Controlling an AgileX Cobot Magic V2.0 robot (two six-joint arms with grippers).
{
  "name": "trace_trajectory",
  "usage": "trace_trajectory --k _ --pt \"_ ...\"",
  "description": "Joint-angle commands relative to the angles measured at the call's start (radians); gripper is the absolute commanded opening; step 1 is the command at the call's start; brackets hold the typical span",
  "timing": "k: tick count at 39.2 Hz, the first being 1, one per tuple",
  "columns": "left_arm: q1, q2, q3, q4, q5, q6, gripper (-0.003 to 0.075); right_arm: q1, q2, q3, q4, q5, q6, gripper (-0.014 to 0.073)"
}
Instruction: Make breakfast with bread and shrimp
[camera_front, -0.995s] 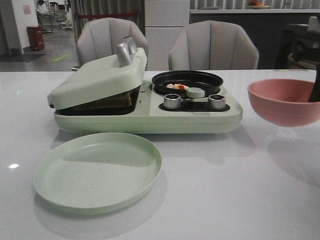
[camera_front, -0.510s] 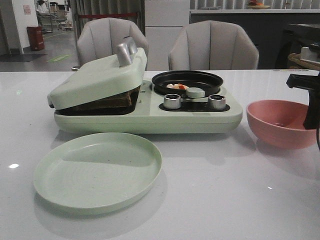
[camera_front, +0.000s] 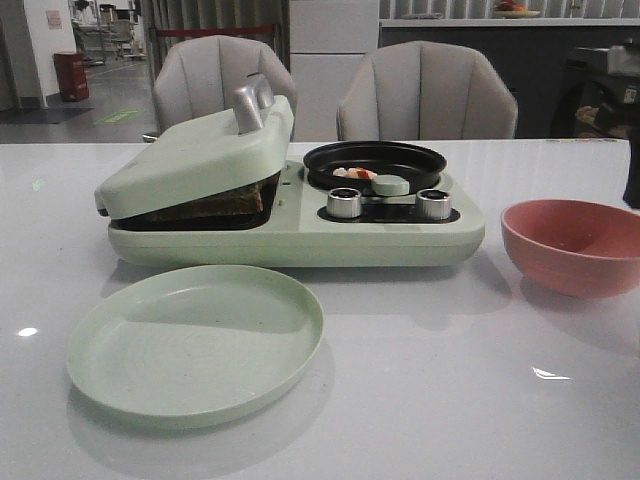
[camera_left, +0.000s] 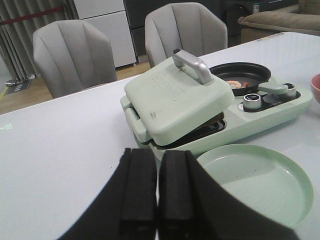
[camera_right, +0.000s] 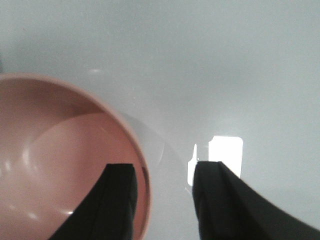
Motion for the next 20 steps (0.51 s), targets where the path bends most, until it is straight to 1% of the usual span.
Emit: trace_trajectory --k 1,8,15,20 --pt "-0.008 0.01 -0.024 -0.008 -0.078 -0.01 0.0114 0.002 -0.121 -0.074 -0.004 0.0 -0.014 0.0395" --pt "-0.008 0.01 -0.024 -0.008 -0.078 -0.01 0.0114 0.021 -0.254 -0.075 0.019 -0.077 -0.03 0.0395" --pt "-0.008 0.01 -0.024 -0.008 -0.078 -0.01 0.0114 0.055 -0.359 -0.073 0.031 -0.1 -0.057 0.0395" --pt "-0.008 0.01 -0.024 -0.008 -0.078 -0.01 0.0114 0.096 -0.423 -0.073 0.096 -0.11 -0.096 0.0395"
